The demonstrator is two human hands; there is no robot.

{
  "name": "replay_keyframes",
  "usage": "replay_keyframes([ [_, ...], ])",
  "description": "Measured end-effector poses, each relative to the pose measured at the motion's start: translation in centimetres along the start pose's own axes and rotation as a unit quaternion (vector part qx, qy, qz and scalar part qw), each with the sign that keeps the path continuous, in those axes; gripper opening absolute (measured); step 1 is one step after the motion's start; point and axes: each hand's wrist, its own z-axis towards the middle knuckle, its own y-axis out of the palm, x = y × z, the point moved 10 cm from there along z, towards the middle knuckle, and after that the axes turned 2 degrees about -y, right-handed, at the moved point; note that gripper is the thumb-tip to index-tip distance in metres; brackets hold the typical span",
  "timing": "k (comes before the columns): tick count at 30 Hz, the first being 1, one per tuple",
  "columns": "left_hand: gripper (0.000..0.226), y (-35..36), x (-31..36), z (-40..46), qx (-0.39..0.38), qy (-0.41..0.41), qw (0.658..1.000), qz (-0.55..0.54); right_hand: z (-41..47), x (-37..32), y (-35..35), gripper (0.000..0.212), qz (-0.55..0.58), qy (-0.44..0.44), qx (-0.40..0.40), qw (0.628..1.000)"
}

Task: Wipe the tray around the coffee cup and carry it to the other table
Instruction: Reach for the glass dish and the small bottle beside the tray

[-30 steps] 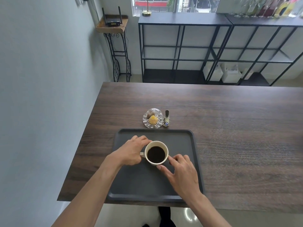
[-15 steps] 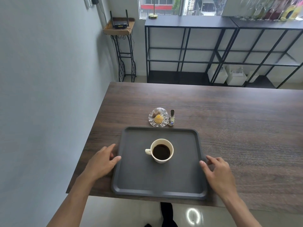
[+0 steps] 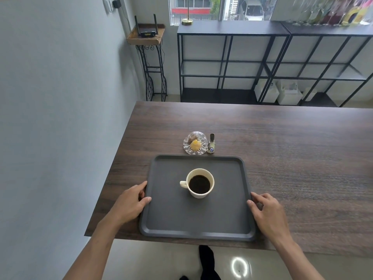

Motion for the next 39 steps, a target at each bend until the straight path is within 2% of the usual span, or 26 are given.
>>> replay_keyframes([
  [34, 0.065, 0.0, -0.1, 0.0, -0.009, -0.003, 1.0, -0.015, -0.6, 0.6, 0.0, 0.032, 0.0, 0.023, 0.005, 1.0],
  [39, 0.054, -1.4, -0.7, 1.2, 0.055, -0.051, 0.997, -0.02, 0.7, 1.4, -1.1, 0.024, 0.015, 0.048, 0.045, 0.998],
])
